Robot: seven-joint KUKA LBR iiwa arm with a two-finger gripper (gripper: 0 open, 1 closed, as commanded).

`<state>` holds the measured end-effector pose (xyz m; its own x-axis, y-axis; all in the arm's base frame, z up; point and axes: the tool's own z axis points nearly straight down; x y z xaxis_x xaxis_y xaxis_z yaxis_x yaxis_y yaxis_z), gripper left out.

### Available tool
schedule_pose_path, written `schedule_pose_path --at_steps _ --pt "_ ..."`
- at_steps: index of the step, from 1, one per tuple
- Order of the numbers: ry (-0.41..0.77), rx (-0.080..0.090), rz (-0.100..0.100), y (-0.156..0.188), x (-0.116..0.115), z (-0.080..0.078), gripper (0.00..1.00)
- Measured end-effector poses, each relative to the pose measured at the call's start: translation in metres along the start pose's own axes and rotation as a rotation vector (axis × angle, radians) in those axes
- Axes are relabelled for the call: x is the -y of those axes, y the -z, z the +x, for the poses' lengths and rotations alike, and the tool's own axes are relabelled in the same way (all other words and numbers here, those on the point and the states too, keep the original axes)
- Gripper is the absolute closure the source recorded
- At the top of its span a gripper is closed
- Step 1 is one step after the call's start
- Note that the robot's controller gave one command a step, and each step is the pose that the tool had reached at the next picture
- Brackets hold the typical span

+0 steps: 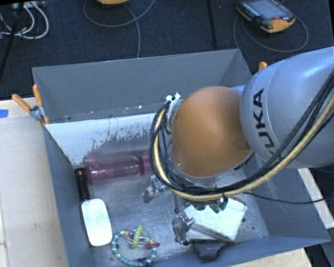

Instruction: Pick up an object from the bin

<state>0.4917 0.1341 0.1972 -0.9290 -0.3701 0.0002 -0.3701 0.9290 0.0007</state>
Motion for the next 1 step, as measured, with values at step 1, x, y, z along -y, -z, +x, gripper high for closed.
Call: schedule_pose_path --at_steps 1 --pt "0.051 0.001 0.001 -0.0257 -0.0195 -0.0138 0.00"
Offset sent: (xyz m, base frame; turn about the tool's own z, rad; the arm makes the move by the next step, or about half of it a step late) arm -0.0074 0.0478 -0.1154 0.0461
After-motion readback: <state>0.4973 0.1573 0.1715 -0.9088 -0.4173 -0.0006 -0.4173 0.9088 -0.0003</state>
